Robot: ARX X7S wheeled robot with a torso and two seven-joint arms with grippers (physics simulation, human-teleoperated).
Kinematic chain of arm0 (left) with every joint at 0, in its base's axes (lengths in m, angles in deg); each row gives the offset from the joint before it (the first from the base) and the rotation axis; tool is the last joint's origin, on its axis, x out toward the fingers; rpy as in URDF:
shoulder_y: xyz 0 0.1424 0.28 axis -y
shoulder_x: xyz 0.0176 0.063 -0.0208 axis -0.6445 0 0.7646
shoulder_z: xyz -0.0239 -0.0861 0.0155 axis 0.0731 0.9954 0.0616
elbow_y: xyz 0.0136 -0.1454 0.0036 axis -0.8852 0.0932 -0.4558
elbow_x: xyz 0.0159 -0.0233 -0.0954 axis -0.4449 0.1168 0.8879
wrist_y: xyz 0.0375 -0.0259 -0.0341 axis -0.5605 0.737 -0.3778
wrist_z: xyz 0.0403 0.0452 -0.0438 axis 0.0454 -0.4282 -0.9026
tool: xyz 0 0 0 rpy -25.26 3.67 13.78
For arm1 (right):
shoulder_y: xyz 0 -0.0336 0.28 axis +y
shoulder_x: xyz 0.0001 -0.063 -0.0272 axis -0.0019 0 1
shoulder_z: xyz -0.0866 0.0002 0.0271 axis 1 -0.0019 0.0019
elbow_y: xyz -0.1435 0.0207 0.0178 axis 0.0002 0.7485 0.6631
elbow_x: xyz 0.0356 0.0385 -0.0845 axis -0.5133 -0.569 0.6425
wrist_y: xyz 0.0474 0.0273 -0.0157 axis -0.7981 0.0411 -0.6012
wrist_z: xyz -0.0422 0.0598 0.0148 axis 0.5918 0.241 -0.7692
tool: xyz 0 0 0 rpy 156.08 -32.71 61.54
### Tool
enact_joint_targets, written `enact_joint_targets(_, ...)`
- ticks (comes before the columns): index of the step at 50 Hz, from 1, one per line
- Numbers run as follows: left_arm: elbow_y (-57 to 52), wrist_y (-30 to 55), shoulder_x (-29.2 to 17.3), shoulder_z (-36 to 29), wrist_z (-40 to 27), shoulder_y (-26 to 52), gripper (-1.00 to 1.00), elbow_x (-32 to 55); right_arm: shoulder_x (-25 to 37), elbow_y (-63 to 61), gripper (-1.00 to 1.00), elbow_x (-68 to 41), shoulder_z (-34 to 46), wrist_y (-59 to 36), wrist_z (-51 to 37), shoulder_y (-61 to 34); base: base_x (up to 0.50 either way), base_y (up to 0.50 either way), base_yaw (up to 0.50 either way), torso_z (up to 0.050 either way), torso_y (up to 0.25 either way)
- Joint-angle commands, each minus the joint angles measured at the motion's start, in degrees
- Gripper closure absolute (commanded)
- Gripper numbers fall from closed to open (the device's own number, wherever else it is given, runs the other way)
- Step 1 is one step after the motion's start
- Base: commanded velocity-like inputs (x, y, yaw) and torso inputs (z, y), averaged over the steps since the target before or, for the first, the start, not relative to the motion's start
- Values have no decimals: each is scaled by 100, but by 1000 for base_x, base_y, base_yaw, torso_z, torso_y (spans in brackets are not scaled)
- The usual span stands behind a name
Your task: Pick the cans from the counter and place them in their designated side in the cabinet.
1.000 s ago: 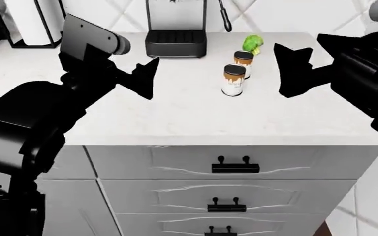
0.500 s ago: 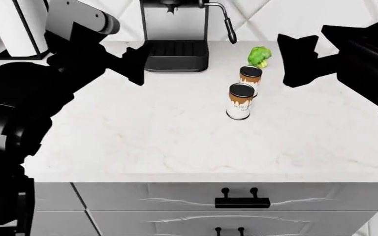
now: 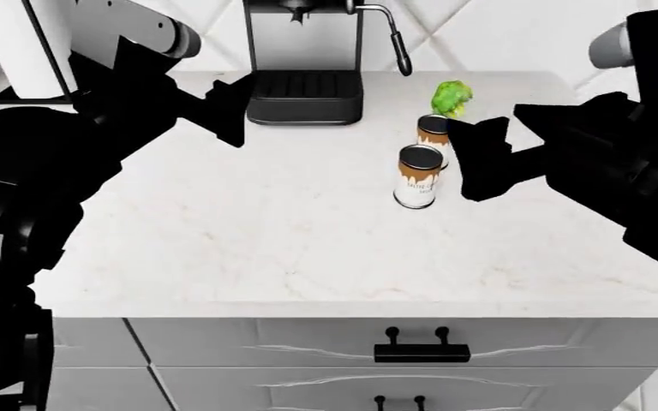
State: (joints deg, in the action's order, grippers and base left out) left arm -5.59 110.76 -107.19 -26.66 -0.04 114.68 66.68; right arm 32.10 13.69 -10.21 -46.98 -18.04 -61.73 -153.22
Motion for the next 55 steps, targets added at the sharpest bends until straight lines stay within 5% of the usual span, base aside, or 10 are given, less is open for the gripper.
enact_joint_targets(1, -14, -25, -39, -1, 3, -9, -100, 12, 65, 31, -100, -290, 206, 151, -202, 267, 0, 0, 0, 0, 0)
enact_joint_targets(55, 61, -101, -84, -34, -35, 47, -100, 57, 325, 540, -100, 1765, 1529, 2004, 1446, 912, 0, 0, 0, 0, 0)
